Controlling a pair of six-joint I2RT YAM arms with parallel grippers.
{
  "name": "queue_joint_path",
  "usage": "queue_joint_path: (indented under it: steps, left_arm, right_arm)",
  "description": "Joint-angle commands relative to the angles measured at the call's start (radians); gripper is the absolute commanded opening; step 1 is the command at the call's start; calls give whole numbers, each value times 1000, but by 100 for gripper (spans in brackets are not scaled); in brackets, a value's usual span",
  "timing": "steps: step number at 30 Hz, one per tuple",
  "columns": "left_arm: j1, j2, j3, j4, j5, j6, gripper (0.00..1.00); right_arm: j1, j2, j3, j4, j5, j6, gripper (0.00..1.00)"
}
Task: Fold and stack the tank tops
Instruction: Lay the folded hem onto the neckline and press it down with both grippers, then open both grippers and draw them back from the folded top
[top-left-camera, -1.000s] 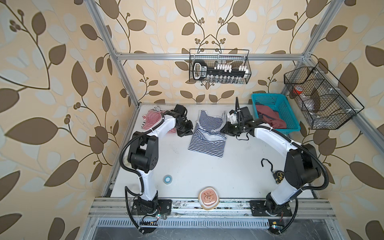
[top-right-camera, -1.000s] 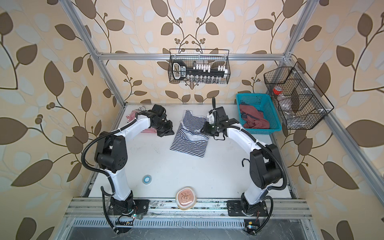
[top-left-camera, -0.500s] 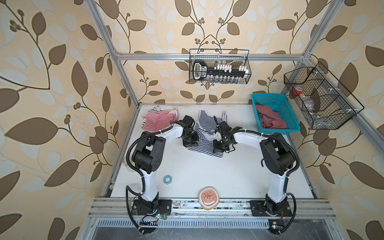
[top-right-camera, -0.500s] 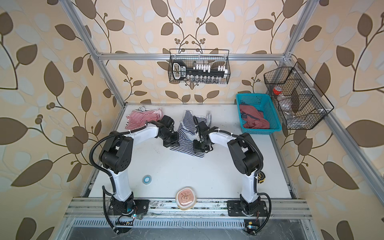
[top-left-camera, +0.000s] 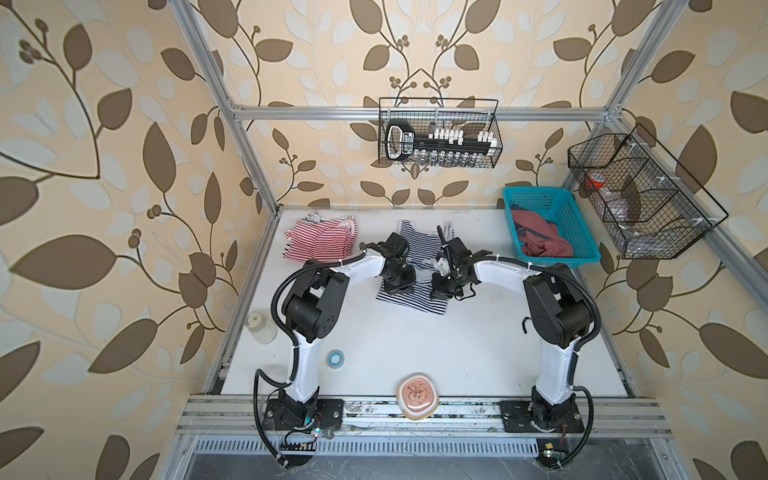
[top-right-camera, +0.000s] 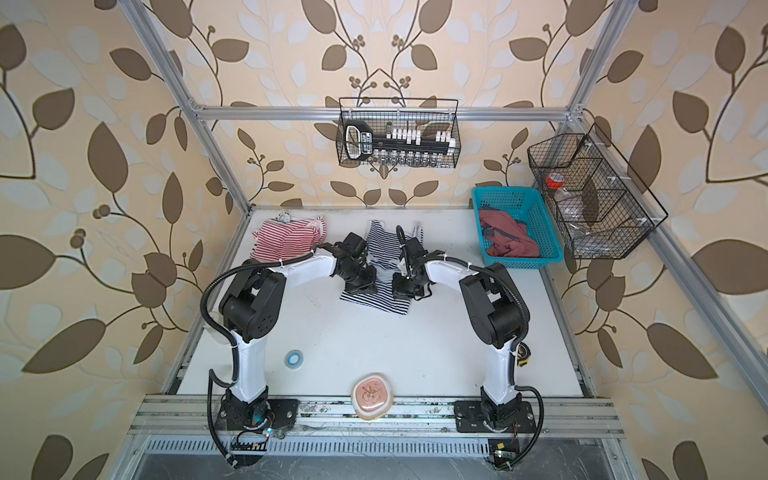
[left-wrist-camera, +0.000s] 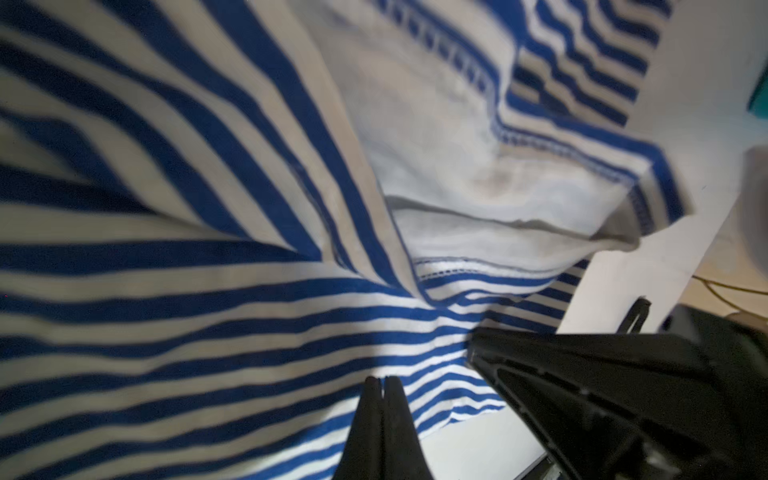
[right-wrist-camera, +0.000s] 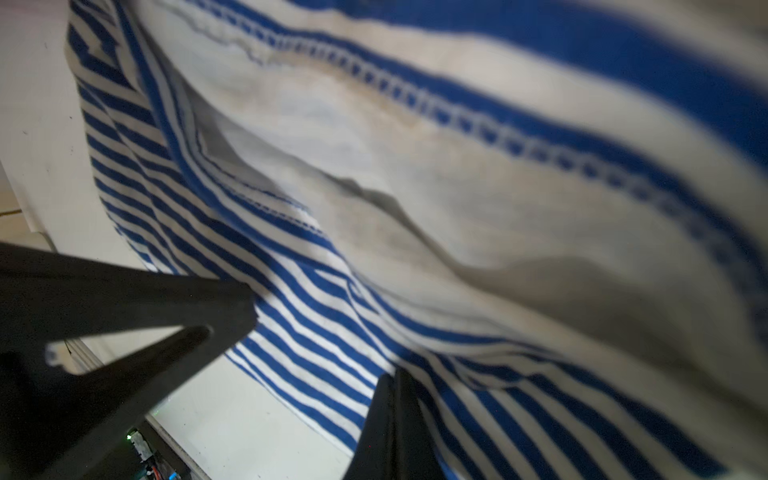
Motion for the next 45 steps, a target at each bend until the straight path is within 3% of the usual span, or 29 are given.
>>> queue_joint_path:
  steps: [1, 21, 32, 36, 41, 45]
  left_arm:
    - [-1, 1, -29, 4, 21, -21, 0]
    - [-54, -55, -164, 25, 2, -59, 0]
    - [-77, -111, -218, 33, -1, -96, 0]
    - [-77, -172, -179, 11, -3, -110, 2]
    - [-74, -232, -4, -130, -74, -39, 15]
    - [-31, -207, 121, -235, -126, 46, 20]
  right_arm:
    - [-18, 46, 30, 9, -30, -3, 0]
    - [-100, 141, 181, 131, -87, 110, 0]
    - [-140, 230, 325, 90, -87, 112, 0]
    - [-163, 166, 300, 82, -81, 89, 0]
    - [-189, -3, 198, 59, -42, 41, 1]
    - [-187, -141, 82, 39, -27, 4, 13]
